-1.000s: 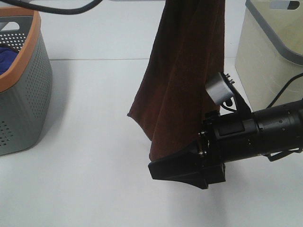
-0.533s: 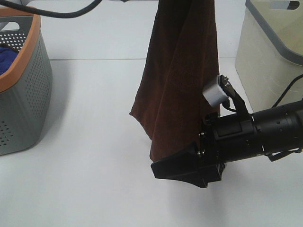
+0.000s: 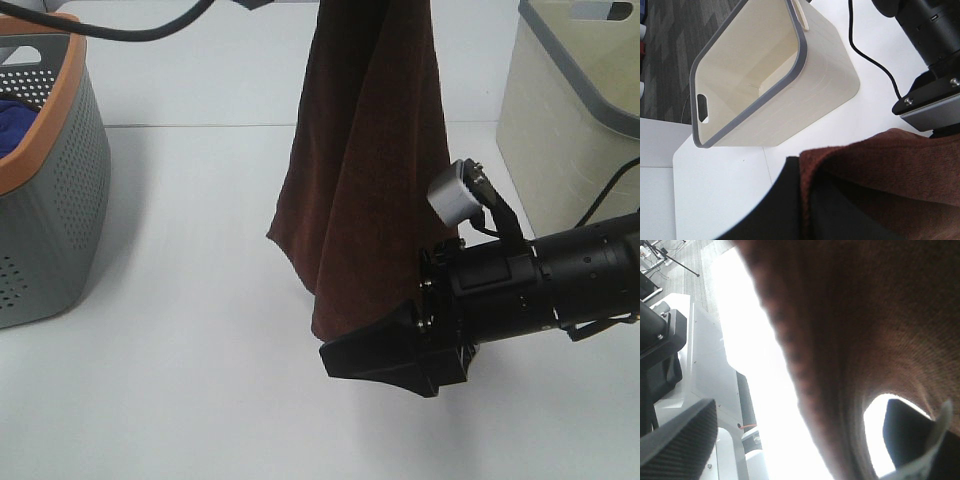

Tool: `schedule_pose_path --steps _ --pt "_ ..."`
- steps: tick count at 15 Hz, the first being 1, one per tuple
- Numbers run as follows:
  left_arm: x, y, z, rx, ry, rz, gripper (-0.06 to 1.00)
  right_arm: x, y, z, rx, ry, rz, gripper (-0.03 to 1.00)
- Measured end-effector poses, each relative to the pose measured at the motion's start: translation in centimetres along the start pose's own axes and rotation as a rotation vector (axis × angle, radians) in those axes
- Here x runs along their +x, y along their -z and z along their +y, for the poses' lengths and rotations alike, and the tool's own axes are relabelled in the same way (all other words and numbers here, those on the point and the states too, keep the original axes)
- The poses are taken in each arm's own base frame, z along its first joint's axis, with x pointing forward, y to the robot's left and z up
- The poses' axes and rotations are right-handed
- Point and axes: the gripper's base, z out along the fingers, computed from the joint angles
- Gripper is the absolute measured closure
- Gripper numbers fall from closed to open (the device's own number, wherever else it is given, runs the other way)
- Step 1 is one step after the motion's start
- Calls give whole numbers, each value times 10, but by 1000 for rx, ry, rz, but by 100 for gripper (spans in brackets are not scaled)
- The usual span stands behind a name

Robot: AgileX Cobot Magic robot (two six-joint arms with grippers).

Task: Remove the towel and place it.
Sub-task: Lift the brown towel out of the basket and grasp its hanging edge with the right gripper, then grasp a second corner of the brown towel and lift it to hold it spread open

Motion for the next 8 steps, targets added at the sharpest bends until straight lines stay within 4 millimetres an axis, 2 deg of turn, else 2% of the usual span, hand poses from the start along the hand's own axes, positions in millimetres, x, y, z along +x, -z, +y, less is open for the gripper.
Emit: schedule_pose_path --steps 8 --pt "4 0 0 0 26 48 94 0 0 1 -9 0 -5 9"
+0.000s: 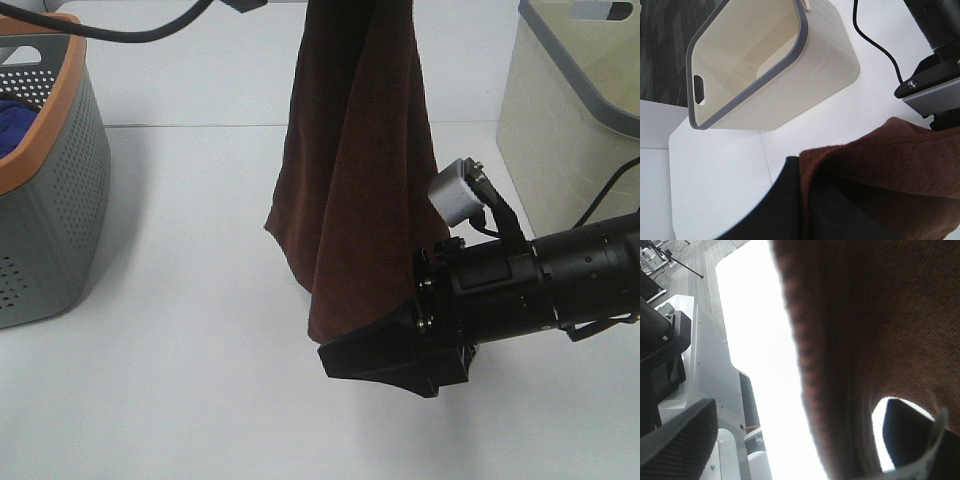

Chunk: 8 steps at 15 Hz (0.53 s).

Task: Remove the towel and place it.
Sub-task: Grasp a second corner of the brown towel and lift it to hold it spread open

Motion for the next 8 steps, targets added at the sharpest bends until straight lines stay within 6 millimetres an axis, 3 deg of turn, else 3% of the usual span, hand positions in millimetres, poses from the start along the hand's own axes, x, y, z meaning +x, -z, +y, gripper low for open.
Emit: schedule_pose_path --steps 3,8 --pt "0 0 0 0 -1 1 94 3 0 -5 57 -1 32 19" --pt "0 0 0 0 4 2 94 4 0 -6 64 -1 36 55"
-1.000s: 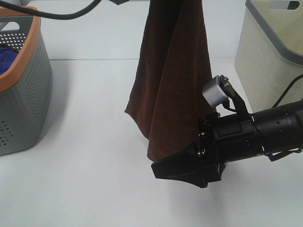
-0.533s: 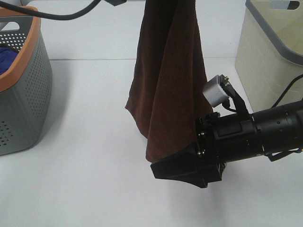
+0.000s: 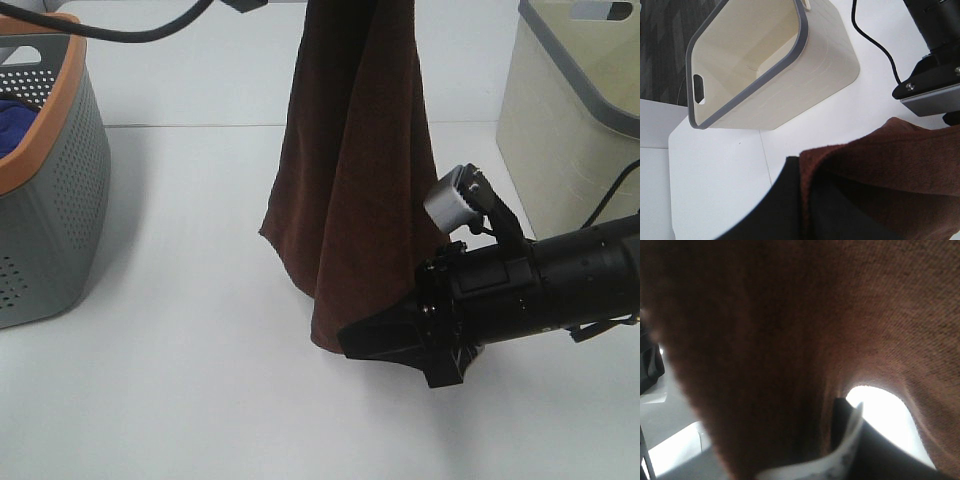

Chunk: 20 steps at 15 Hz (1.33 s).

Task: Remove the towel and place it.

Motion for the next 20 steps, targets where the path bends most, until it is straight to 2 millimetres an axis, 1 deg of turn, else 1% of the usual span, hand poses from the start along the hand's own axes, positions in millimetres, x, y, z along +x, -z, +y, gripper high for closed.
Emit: schedule_pose_path --steps 5,6,15,20 --pt "0 0 0 0 6 0 94 0 0 0 0 0 0 92" --pt "0 0 0 0 6 0 94 0 0 0 0 0 0 94" --pt "0 0 0 1 29 1 94 1 0 -3 37 -6 15 94" --pt "0 0 0 5 34 1 94 2 0 -4 47 -79 18 94"
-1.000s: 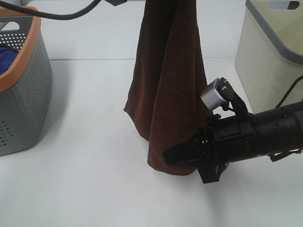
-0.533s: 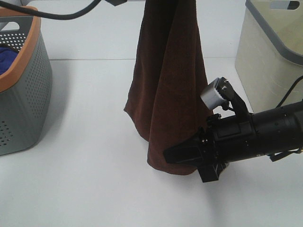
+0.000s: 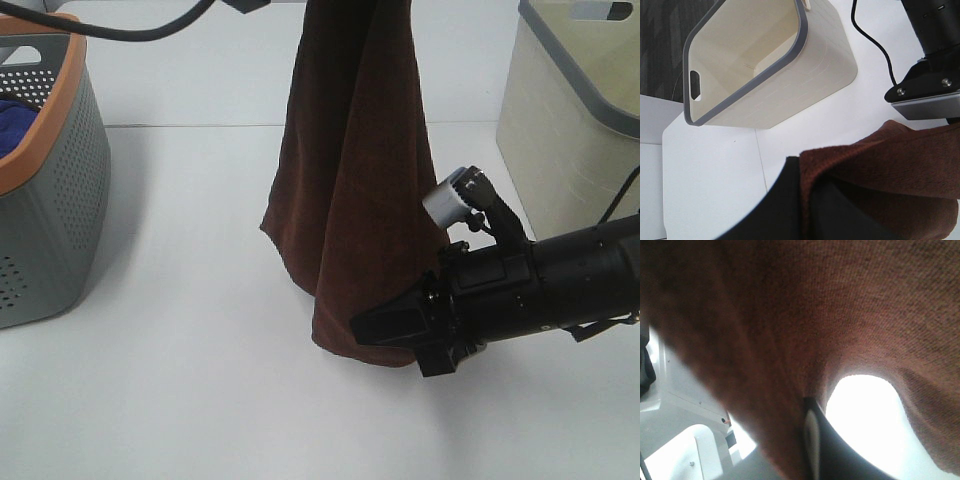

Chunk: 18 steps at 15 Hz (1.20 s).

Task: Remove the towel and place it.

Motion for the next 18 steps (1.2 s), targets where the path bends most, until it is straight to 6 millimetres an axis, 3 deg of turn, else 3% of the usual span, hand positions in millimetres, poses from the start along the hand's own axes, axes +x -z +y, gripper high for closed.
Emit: schedule_pose_path --steps 3,6,11,15,18 --pt "1 0 0 1 13 16 94 -1 5 4 -9 -72 10 94" --pt "8 0 1 -13 81 89 94 -13 28 17 -4 -29 -26 94" --pt "19 2 3 -49 151 212 94 -65 78 28 152 185 -133 94" --pt "27 4 7 -110 213 296 94 -103 104 20 325 430 -60 94" --pt "47 11 19 -222 329 335 94 -135 115 9 446 604 -18 94"
